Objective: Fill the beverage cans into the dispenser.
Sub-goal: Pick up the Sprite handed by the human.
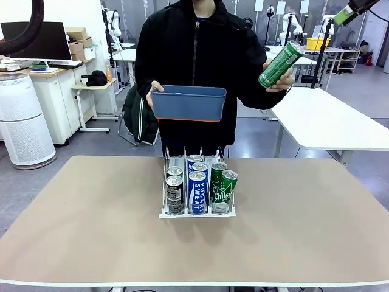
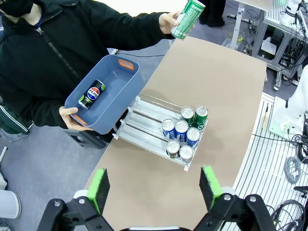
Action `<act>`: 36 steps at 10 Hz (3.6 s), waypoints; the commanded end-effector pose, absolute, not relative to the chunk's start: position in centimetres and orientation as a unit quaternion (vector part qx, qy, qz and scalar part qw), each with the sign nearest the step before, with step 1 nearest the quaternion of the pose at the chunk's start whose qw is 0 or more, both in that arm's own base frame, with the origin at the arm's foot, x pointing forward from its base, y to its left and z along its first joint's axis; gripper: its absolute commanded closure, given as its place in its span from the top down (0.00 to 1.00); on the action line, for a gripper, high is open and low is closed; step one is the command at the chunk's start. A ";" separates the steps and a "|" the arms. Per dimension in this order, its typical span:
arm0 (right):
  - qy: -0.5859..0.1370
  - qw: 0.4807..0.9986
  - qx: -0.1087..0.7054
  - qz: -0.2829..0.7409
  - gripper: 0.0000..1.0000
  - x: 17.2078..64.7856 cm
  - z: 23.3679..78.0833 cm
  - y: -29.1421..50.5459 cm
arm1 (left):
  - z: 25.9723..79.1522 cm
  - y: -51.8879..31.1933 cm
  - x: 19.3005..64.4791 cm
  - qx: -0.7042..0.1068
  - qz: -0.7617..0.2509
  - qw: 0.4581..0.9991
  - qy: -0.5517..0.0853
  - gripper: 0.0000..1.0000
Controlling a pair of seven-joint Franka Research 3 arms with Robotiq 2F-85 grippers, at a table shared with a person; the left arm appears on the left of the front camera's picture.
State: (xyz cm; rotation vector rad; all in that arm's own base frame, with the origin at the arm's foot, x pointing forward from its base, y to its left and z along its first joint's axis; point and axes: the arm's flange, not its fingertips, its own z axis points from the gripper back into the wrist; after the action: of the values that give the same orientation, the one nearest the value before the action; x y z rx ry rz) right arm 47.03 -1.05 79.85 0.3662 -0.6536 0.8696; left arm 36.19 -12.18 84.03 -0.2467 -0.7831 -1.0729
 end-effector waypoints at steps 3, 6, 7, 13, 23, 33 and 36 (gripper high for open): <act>-0.295 0.847 0.155 0.413 1.00 47.5 80.0 0.0 | 84.0 -12.2 36.1 -0.119 -0.495 0.781 -0.363 1.00; -0.288 0.844 0.167 0.420 1.00 48.1 79.5 1.4 | 84.0 -12.2 36.1 -0.119 -0.495 0.781 -0.363 1.00; -0.284 0.844 0.165 0.424 1.00 48.4 79.3 1.8 | 84.0 -12.2 36.1 -0.119 -0.495 0.781 -0.363 1.00; -0.279 0.841 0.164 0.434 1.00 49.4 77.0 4.8 | 84.0 -12.2 36.1 -0.119 -0.495 0.781 -0.363 1.00; -0.252 0.839 0.166 0.452 1.00 50.5 73.9 7.4 | 84.0 -12.2 36.1 -0.119 -0.495 0.781 -0.363 1.00; -0.244 0.834 0.214 0.446 1.00 51.6 71.4 8.1 | 84.0 -12.2 36.1 -0.119 -0.495 0.781 -0.363 1.00; -0.252 0.833 0.224 0.440 1.00 51.8 71.3 8.0 | 84.0 -12.2 36.1 -0.119 -0.495 0.781 -0.363 1.00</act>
State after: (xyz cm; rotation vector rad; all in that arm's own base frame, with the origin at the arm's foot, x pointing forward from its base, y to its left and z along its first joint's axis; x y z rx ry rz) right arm 51.77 8.14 71.79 0.4452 -0.5039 0.9571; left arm 36.19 -12.20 84.03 -0.2467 -0.7831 -1.0732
